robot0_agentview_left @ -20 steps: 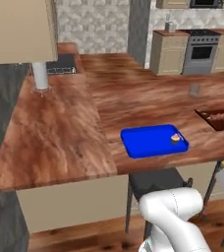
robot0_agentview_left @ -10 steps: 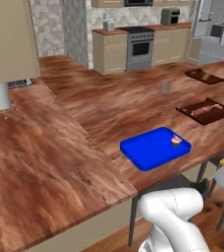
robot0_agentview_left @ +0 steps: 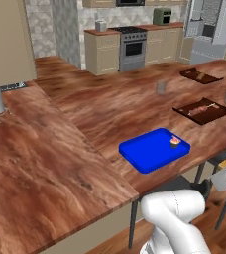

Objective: Take the cupcake and cake from the fridge and place them on the empty tray on the dining counter.

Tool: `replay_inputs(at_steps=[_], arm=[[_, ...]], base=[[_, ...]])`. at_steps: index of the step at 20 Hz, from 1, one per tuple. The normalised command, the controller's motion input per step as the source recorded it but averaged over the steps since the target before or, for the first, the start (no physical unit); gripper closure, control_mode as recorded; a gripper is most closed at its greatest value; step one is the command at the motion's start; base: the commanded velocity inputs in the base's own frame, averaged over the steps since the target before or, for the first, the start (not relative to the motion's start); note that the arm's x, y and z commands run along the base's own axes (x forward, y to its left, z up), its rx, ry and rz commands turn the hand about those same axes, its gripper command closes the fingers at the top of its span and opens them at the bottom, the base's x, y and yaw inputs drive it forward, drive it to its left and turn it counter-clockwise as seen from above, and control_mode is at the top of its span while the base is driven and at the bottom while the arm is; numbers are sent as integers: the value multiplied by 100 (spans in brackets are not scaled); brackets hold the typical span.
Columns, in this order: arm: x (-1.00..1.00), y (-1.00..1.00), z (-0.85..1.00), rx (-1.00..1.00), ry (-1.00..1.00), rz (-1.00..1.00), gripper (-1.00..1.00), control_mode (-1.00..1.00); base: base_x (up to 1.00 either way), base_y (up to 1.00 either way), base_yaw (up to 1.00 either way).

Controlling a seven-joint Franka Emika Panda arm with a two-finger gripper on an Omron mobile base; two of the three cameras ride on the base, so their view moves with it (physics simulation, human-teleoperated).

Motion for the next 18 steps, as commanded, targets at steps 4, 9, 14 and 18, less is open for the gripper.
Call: replay_inputs(at_steps=[4, 9, 14, 18], arm=[[0, 0, 0, 0, 0, 0, 100, 100], [93, 0, -23, 1, 0, 0, 100, -100], [100, -5, -22, 3, 0, 0, 100, -100], [89, -15, -54, 12, -2, 0, 100, -100]], base=[[5, 0, 0], [0, 0, 0], [0, 0, 0], [0, 0, 0]])
